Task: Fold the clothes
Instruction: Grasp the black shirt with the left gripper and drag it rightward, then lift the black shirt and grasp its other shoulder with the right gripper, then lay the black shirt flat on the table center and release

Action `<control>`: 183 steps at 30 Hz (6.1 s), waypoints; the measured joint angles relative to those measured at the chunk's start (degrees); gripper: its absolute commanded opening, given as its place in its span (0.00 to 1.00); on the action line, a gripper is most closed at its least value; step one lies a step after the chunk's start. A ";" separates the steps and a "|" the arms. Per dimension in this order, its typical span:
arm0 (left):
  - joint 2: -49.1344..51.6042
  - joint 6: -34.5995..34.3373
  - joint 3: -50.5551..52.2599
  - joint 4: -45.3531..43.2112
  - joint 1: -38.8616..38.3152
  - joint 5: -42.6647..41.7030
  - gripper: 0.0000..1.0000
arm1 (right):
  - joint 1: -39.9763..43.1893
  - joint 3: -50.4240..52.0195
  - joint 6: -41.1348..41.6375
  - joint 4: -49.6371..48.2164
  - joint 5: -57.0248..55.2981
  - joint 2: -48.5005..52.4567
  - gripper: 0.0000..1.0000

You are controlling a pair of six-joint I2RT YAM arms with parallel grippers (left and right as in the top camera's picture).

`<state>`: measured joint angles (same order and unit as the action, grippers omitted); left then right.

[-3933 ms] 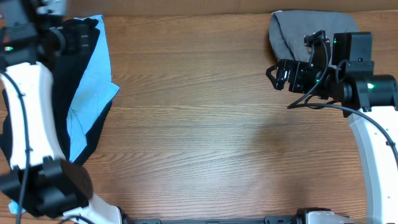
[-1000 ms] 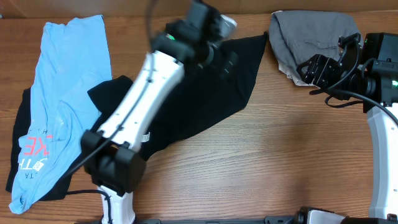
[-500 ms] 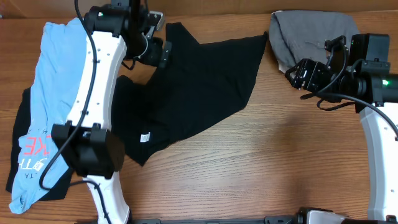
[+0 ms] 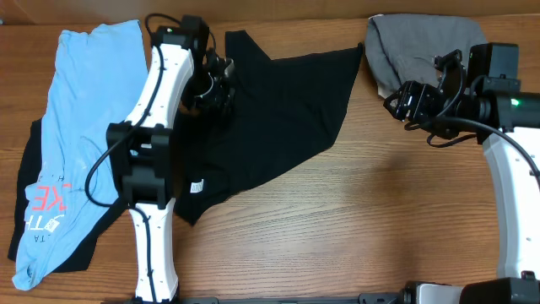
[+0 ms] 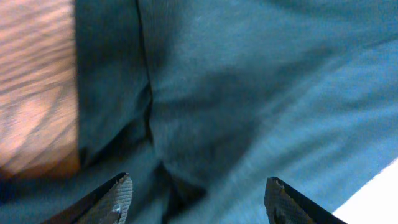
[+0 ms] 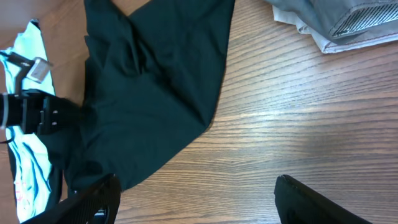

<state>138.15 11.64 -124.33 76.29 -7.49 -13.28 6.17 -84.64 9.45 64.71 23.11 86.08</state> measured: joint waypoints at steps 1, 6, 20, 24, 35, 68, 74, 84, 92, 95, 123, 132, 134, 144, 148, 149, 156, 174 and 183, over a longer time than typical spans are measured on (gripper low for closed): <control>0.79 0.11 0.00 -0.13 -0.02 -0.31 0.63 | 0.00 0.00 -0.07 -0.02 -0.02 0.24 0.82; 3.19 0.48 0.11 -1.84 -0.39 -4.11 0.15 | 0.00 0.00 -0.11 -0.24 0.00 0.35 0.82; 3.15 0.76 -17.55 11.45 -2.64 -7.50 0.04 | 0.00 0.00 -0.09 -0.74 0.00 0.35 0.81; 0.24 0.76 -31.19 15.61 -2.67 -7.61 0.04 | 0.00 0.00 -0.09 -0.81 0.02 0.35 0.80; -8.92 0.76 -41.83 16.28 -2.67 -11.06 0.04 | -0.20 0.00 -0.31 -0.83 4.13 0.35 0.80; -18.05 -17.33 -41.77 -12.09 -4.17 -22.56 0.04 | -38.14 2.80 14.14 -40.11 -12.85 17.31 0.77; -21.49 -17.33 -41.79 -11.96 -4.17 -22.77 0.04 | -38.12 3.02 14.32 -43.36 -15.63 18.49 0.76; -21.44 -17.03 -41.79 -8.68 -4.17 -18.86 0.04 | -34.56 3.02 11.76 -41.53 -14.60 18.32 0.81; -21.44 -15.30 -41.79 -5.79 -4.17 -14.25 0.04 | -32.37 3.02 5.68 -42.05 -11.37 14.01 0.84; -21.44 -14.67 -41.79 -5.73 -4.17 -13.79 0.04 | -32.37 3.02 4.13 -43.28 -10.86 12.44 0.84; -21.49 -14.45 -41.79 -6.43 -2.49 -13.25 0.04 | -34.29 2.25 5.40 -27.58 -13.92 10.03 0.04; -27.63 -14.47 -41.44 -8.57 4.37 -13.20 0.04 | -29.90 -8.33 5.53 -11.96 -19.30 -5.88 0.04; -30.97 -14.45 -41.44 -8.59 4.59 -13.16 0.04 | -29.51 -11.17 5.51 -8.79 -19.82 -9.60 0.04; -44.89 -14.27 -41.48 -8.02 4.20 -13.03 0.04 | -29.14 -26.08 5.51 8.52 -22.49 -20.22 0.04; -47.36 -14.23 -41.48 -5.64 4.09 -12.98 0.04 | -29.14 -30.21 5.49 13.20 -23.21 -23.47 0.04; -47.80 -14.14 -41.48 -4.72 4.09 -12.85 0.04 | -29.14 -31.17 5.46 14.10 -23.23 -24.02 0.04; -47.63 -13.05 -41.81 4.42 4.09 -8.96 0.04 | -29.14 -33.53 5.49 16.85 -23.37 -24.06 0.04; -17.75 -10.56 -41.88 9.73 4.11 5.49 0.04 | -26.91 -32.89 5.42 11.06 -28.59 12.02 0.04; -1.01 -9.42 -41.72 -4.70 4.11 6.67 0.67 | -21.18 -32.61 5.42 -9.84 -28.74 29.57 0.21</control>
<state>137.14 2.22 -166.06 71.59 -3.38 -6.61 -15.00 -117.25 14.87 54.87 -5.63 115.66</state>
